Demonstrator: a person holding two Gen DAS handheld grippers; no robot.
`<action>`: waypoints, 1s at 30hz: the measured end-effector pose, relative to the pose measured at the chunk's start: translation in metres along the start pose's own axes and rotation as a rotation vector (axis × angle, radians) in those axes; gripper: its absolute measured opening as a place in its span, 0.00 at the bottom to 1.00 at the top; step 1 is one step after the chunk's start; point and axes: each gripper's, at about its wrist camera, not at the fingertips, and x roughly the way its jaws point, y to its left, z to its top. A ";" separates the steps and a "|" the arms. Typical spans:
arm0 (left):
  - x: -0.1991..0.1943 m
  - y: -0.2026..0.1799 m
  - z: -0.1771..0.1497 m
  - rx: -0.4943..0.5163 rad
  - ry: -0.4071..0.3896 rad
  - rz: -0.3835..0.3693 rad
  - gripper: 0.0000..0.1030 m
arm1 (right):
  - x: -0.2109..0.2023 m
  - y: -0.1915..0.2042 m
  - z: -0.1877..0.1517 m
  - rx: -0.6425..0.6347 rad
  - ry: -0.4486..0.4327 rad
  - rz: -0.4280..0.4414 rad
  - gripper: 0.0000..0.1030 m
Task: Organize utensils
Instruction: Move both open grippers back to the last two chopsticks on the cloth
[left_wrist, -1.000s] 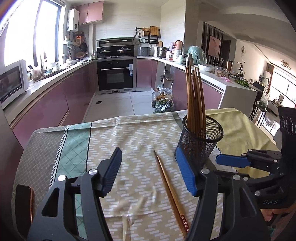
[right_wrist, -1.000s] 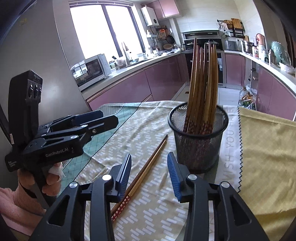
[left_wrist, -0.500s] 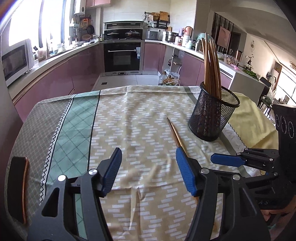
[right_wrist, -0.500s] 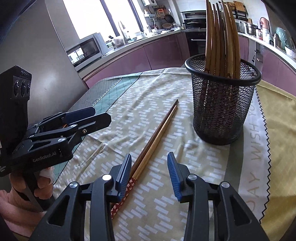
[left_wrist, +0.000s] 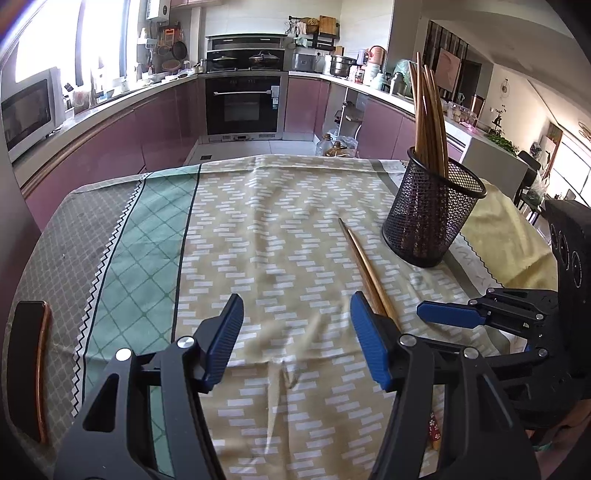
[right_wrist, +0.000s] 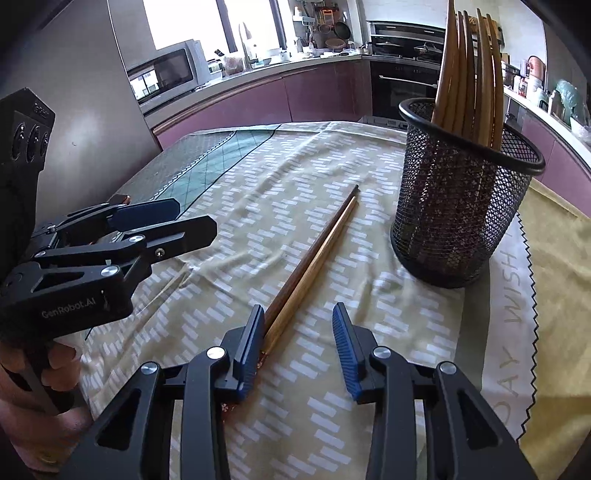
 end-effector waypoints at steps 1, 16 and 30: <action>0.000 0.000 0.000 0.001 0.001 0.000 0.57 | 0.000 -0.001 0.000 0.003 0.004 -0.004 0.34; 0.015 -0.018 0.001 0.063 0.043 -0.057 0.55 | -0.002 -0.019 0.000 0.062 0.033 0.024 0.23; 0.033 -0.037 -0.004 0.137 0.114 -0.128 0.49 | 0.002 -0.029 0.010 0.078 0.049 0.027 0.23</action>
